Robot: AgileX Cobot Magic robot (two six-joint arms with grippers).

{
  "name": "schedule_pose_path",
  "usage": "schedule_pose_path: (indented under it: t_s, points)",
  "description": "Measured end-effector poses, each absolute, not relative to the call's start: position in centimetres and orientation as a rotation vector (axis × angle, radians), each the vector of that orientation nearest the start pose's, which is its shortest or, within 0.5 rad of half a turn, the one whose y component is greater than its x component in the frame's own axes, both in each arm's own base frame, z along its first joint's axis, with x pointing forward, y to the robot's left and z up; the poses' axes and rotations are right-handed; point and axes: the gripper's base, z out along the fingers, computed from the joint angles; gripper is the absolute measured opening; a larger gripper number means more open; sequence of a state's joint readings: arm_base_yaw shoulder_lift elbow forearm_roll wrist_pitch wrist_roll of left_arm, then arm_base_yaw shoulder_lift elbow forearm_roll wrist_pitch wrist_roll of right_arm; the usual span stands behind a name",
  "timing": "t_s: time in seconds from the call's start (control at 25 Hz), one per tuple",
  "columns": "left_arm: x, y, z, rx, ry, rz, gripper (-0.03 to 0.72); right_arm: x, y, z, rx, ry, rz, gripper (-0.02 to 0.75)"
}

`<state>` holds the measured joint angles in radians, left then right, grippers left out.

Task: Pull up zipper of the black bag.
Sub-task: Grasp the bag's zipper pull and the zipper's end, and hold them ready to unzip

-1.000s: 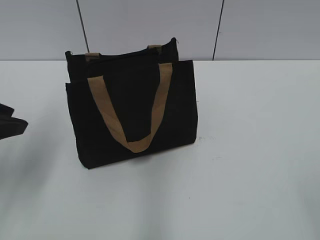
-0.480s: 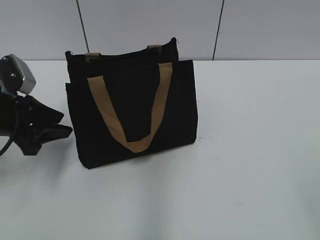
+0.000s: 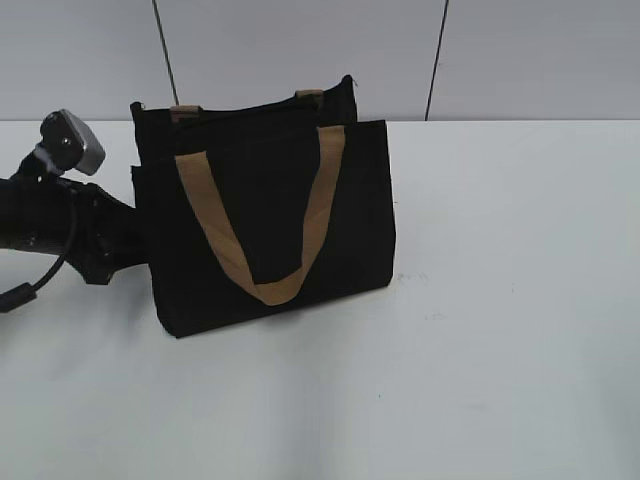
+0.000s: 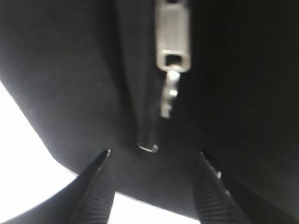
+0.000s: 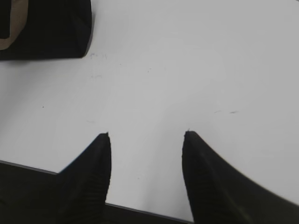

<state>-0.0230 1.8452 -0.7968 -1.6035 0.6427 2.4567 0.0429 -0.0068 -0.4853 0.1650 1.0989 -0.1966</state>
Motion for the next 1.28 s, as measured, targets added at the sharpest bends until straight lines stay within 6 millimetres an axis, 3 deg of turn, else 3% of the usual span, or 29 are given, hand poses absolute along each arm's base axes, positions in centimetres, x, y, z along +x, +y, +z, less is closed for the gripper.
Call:
schedule_pose_path:
  t_s: [0.24, 0.64, 0.88, 1.0, 1.16, 1.28]
  points:
    - [33.1, -6.5, 12.9, 1.144, 1.959, -0.439, 0.404, -0.7, 1.3, 27.1, -0.259, 2.064, 0.106, 0.389]
    - [33.4, -6.6, 11.3, 1.115, 1.991, -0.497, 0.404, -0.7, 1.3, 27.1, -0.259, 2.064, 0.106, 0.389]
    - [33.6, -6.7, 11.3, 1.051, 1.996, -0.514, 0.382, -0.7, 1.3, 27.1, -0.259, 2.064, 0.106, 0.389]
    - [33.7, -6.6, 11.4, 1.044, 1.997, -0.515, 0.298, -0.7, 1.3, 27.1, -0.259, 2.064, 0.106, 0.389]
    - [33.7, -6.7, 11.4, 1.041, 1.997, -0.516, 0.087, -0.7, 1.3, 27.1, -0.259, 2.064, 0.106, 0.389]
    - [33.6, -6.7, 11.8, 1.062, 1.987, -0.512, 0.034, -0.7, 1.3, 27.1, -0.259, 2.064, 0.106, 0.389]
